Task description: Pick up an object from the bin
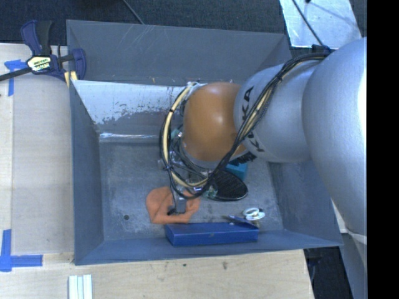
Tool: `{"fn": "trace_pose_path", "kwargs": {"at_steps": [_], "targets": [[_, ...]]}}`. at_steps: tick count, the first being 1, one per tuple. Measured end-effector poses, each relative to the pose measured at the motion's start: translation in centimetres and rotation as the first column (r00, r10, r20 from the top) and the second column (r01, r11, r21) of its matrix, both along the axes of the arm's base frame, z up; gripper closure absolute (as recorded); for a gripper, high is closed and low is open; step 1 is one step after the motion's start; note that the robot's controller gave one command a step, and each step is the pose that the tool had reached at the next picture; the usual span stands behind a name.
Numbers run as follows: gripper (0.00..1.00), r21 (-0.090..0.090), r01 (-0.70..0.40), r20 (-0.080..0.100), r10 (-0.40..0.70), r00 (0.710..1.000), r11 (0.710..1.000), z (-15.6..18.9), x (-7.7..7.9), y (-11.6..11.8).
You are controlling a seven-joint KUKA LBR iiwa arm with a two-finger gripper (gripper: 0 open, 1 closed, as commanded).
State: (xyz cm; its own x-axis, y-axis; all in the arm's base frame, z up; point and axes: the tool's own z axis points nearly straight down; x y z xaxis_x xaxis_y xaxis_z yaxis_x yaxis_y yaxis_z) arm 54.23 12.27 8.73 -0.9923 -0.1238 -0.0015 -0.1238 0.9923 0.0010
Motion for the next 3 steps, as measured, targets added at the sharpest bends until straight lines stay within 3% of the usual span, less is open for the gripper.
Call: {"fn": "trace_pose_path", "kwargs": {"at_steps": [1, 2, 3], "targets": [[0.0, -0.001, 0.028, 0.0, -0.028, 1.0, 1.0, -0.9, 0.2, -0.5], [0.0, -0.003, 0.124, -0.008, -0.124, 0.992, 0.992, 3.1, -2.6, -0.4], [1.0, 0.001, 0.061, 0.003, -0.061, 0.998, 0.998, -1.6, -3.5, -0.1]]}}
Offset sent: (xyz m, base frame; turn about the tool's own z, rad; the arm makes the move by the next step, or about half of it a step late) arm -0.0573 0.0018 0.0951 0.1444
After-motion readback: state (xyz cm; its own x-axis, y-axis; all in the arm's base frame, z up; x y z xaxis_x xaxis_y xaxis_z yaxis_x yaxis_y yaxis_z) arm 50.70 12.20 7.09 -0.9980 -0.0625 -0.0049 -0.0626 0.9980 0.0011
